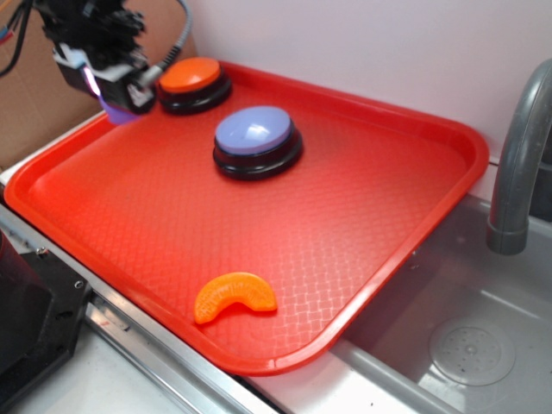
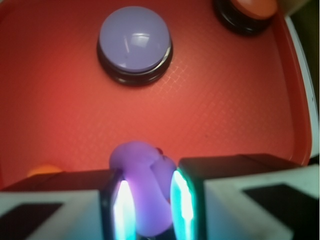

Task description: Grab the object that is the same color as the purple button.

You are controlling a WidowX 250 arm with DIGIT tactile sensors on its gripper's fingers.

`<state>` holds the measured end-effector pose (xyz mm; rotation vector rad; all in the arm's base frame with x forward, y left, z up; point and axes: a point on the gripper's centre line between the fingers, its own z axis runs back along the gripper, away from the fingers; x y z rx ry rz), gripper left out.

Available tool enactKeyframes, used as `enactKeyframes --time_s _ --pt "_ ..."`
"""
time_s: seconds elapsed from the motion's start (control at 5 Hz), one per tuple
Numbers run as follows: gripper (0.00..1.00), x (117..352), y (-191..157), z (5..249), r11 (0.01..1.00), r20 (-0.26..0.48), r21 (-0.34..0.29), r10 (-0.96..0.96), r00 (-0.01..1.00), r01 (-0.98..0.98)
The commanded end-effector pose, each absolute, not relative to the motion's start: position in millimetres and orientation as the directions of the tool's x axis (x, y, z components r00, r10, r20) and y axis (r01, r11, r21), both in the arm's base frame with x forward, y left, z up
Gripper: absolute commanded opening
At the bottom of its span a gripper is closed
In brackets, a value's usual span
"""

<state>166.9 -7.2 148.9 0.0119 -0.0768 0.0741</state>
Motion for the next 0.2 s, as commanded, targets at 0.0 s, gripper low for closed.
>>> enactKeyframes --time_s 0.0 --pt "0.00 181.9 0.6 161.0 0.999 0.057 -0.002 -0.043 0.997 0.043"
